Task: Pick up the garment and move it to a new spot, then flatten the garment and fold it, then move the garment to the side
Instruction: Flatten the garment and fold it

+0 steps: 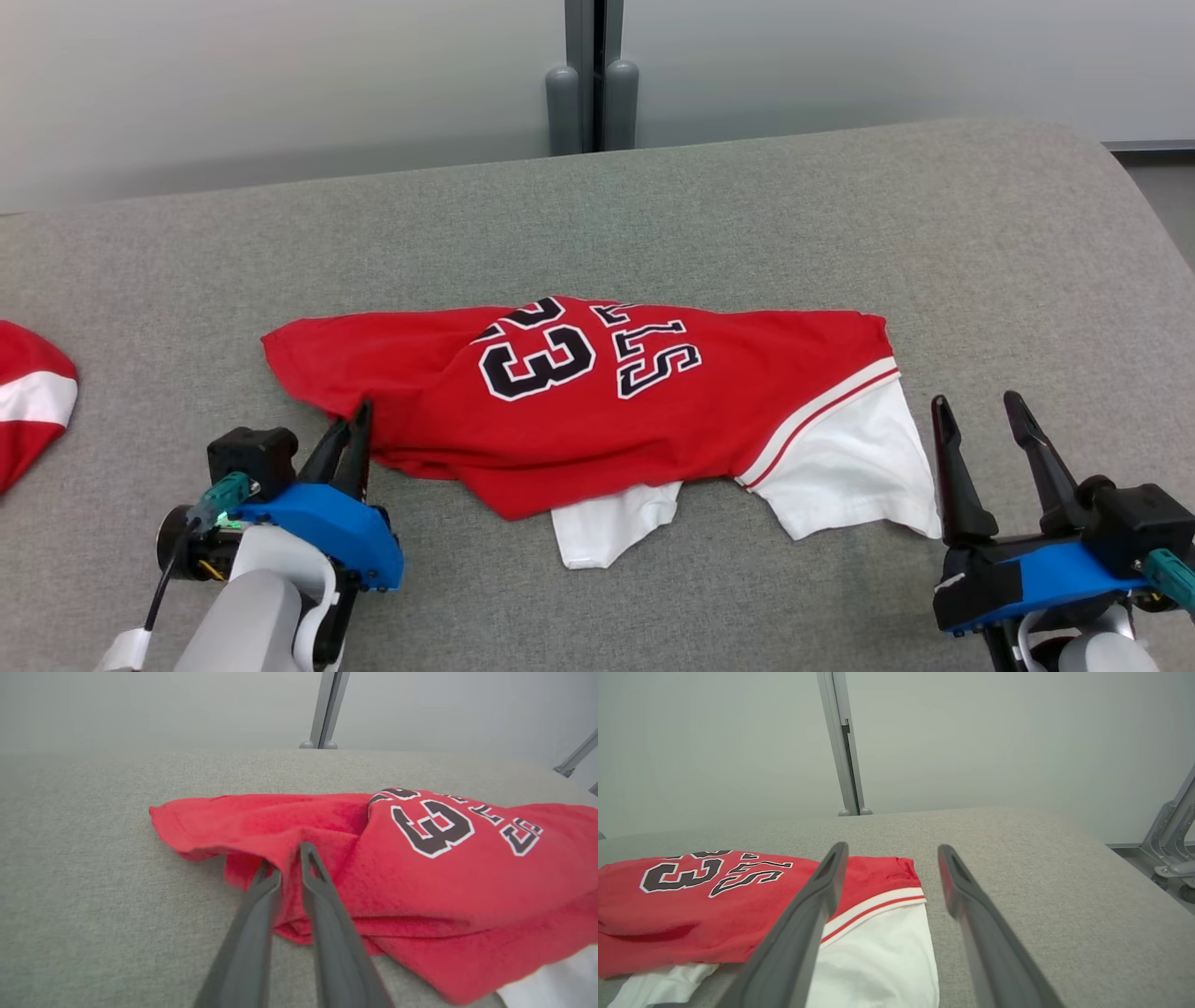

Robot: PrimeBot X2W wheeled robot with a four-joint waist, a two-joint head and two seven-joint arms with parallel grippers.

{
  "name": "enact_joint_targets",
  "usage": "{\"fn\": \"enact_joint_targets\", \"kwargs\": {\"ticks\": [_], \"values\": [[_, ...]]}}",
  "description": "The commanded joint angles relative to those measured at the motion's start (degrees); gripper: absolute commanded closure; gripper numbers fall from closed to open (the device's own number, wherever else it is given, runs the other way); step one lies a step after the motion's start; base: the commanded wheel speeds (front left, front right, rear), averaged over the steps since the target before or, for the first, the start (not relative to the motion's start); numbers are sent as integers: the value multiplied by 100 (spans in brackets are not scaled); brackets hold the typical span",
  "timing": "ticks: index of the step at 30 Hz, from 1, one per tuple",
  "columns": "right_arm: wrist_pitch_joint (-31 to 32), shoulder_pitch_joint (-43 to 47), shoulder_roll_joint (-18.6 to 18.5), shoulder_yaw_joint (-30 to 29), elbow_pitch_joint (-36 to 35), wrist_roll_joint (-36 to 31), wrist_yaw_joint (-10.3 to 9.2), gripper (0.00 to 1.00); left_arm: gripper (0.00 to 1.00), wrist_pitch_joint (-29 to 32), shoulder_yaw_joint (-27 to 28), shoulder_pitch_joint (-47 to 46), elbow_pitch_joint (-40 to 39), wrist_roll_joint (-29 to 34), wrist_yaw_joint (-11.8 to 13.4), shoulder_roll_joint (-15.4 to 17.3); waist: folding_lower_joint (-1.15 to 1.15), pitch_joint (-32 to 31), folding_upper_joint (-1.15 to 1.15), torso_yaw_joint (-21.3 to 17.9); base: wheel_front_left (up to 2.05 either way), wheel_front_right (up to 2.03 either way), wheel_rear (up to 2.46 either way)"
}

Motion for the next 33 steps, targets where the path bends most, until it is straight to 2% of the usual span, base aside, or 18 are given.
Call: {"fn": "enact_joint_targets", "kwargs": {"ticks": [1,6,14,24,28,33], "values": [[-24,-9,-27,-18,8,13,1,0,100,-91,32,-65,-56,-118,-19,-44,-1,-12,0,17,0,0,0],[-34,75,-27,-129,1,27,1,0,100,-217,0,231,-763,-481,-55,-7,-1,-81,0,170,0,0,0],[-57,102,-27,-233,2,58,1,0,100,442,19,1099,-3289,-1354,-60,55,-1,-139,0,455,0,0,0],[-103,43,-27,-248,35,127,1,0,100,1446,117,1932,-5878,-2105,348,271,-1,-107,0,448,0,0,0],[-132,-24,-26,-272,38,151,1,0,100,1561,457,1676,-5803,-2010,490,537,-1,39,0,400,0,0,0],[-202,-212,-25,-145,66,210,1,0,100,1767,599,577,-4422,-1612,359,1005,-1,322,0,296,0,0,0]]}}
